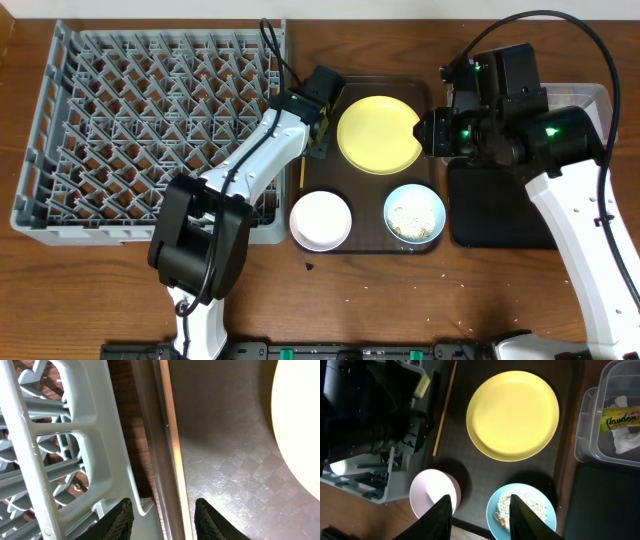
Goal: Sort waste into correct bins and load items into the dishwasher
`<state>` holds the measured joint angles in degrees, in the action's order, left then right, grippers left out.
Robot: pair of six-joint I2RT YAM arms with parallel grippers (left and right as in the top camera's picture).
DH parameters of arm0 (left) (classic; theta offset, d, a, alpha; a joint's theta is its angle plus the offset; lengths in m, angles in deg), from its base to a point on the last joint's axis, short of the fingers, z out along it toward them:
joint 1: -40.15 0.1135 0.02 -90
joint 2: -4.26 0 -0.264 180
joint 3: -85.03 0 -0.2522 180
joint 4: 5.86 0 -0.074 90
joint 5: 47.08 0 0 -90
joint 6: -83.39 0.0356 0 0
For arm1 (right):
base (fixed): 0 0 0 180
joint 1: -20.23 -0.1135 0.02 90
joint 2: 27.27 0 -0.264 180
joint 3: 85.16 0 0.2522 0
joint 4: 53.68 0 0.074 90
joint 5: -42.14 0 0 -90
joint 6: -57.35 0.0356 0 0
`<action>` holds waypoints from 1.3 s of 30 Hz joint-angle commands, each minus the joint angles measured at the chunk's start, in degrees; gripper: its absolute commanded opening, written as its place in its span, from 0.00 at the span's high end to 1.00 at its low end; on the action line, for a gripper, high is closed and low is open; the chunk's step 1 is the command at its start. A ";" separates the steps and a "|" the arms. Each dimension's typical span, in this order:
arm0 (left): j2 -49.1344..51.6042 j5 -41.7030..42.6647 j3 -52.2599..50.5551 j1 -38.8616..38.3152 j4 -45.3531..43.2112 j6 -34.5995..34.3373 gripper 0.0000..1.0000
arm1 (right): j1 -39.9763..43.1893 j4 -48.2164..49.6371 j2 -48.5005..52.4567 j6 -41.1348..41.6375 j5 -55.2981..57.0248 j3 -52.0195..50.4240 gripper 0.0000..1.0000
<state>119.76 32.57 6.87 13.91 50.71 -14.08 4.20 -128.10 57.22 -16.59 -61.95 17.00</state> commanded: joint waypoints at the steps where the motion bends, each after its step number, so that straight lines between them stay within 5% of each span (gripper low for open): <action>1: -0.09 -2.78 -0.59 2.40 1.07 0.35 0.59 | 0.22 -0.50 0.17 -0.48 0.33 0.31 0.65; 16: -0.09 -4.87 -0.57 4.04 0.59 -0.04 0.57 | 0.22 -0.85 0.17 -0.48 0.33 0.31 0.65; 23: -0.07 10.58 -0.52 1.95 -2.82 -0.09 0.53 | 0.22 -0.90 0.17 -0.48 0.33 0.31 0.65; 31: 0.39 -0.81 -0.52 -1.11 -6.54 -0.09 0.53 | 0.22 -0.87 0.17 -0.48 0.31 0.31 0.65; 39: 4.04 -1.09 -0.52 -1.22 -9.16 -0.07 0.53 | 0.22 -0.85 0.17 -0.48 0.31 0.31 0.65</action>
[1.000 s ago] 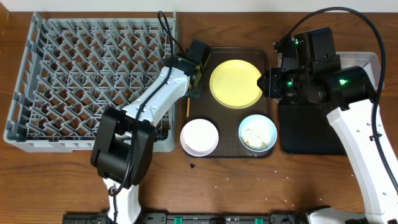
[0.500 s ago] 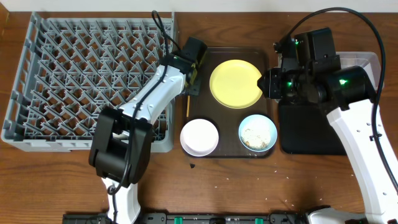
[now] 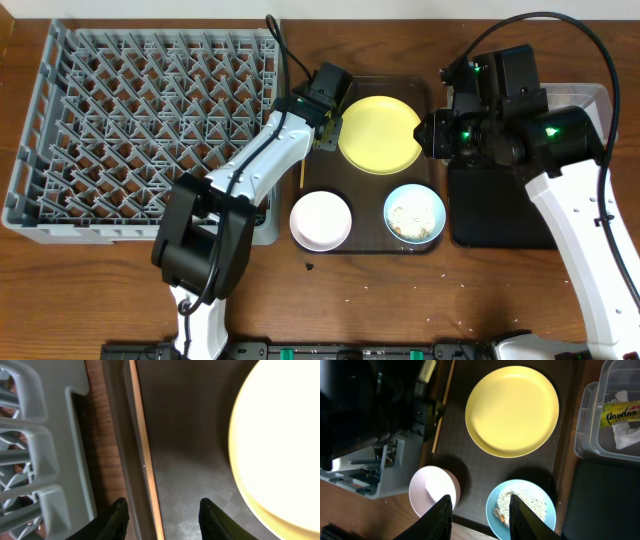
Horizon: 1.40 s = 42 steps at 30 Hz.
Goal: Sort waste into correct bins and load items into the dishwasher
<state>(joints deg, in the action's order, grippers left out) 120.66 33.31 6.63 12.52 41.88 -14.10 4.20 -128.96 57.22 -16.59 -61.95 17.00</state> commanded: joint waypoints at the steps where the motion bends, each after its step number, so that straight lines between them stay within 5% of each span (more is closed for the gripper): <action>1: 3.78 -1.88 -0.28 0.20 -0.61 0.17 0.53 | 0.22 -0.02 0.15 -0.48 0.31 0.31 0.65; 14: 9.42 -1.49 -0.33 0.57 -2.84 -0.09 0.53 | 0.22 -0.04 0.15 -0.48 0.33 0.31 0.65; 23: 10.16 14.19 -0.35 0.55 -2.78 -1.16 0.53 | 0.22 -0.04 0.15 -0.48 0.33 0.31 0.66; 31: 10.16 14.14 -0.33 0.72 -1.46 -2.73 0.54 | 0.22 -0.11 0.17 -0.48 0.33 0.31 0.66; 34: 10.16 14.10 -0.33 0.72 -1.29 -6.38 0.67 | 0.22 -0.04 0.17 -0.48 0.33 0.31 0.67; 42: 10.16 13.25 -0.35 0.72 -1.01 -13.25 0.79 | 0.22 -0.44 0.15 -0.48 0.33 0.31 0.67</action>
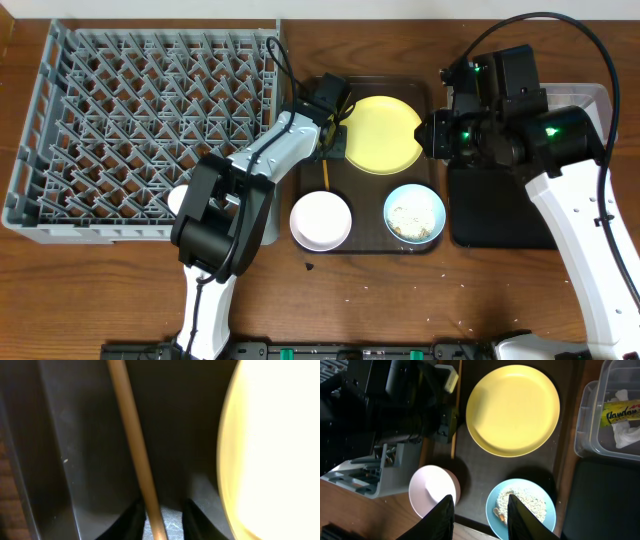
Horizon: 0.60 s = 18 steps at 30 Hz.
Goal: Sort waste into correct bins and load items into the dishwasher
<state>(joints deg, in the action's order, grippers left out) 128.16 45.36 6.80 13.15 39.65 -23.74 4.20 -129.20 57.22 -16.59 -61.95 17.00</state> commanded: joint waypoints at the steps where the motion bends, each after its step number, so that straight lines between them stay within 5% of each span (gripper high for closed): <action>1: 2.67 1.18 -0.52 0.09 1.46 -3.58 0.81 | 0.22 -0.26 0.15 -0.48 0.33 0.31 0.67; 5: 2.54 1.01 -0.42 0.35 2.47 -3.10 0.92 | 0.22 -0.46 0.17 -0.48 0.33 0.31 0.67; 18: -13.49 -0.07 0.46 3.98 5.29 2.08 0.91 | 0.22 -0.42 0.15 -0.48 0.33 0.31 0.67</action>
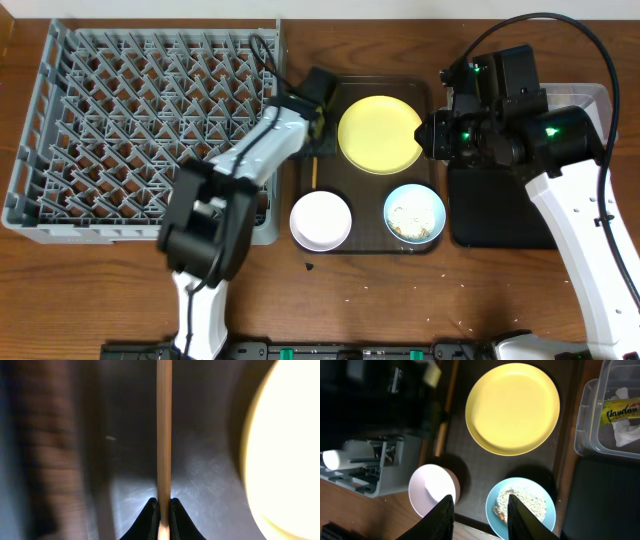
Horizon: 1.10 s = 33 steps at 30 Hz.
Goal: Sort waste into correct bins and load items into the dishwasher
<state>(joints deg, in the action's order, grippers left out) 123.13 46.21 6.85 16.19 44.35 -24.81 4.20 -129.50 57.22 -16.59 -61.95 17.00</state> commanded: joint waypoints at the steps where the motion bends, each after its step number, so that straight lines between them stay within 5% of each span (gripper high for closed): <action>1: -10.14 -2.49 0.42 1.16 1.09 3.37 0.91 | 0.22 -0.11 0.15 -0.48 0.33 0.31 0.67; 11: -16.15 -14.51 -0.46 4.35 7.54 13.64 0.91 | 0.22 -0.11 0.17 -0.48 0.33 0.31 0.66; 18: -14.93 -14.49 -5.42 7.45 6.56 13.44 0.89 | 0.22 -0.11 0.17 -0.48 0.33 0.31 0.65; 29: -16.24 -12.28 -4.35 6.64 8.35 12.24 0.67 | 0.22 -0.13 0.15 -0.50 0.57 0.31 0.64; 33: -20.44 -3.06 -3.69 4.28 9.68 11.93 0.67 | 0.22 -0.07 0.15 -0.50 0.79 0.31 0.61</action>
<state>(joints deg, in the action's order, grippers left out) 107.33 35.83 1.43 22.42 53.66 -12.39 4.20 -129.55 57.22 -16.61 -61.77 17.00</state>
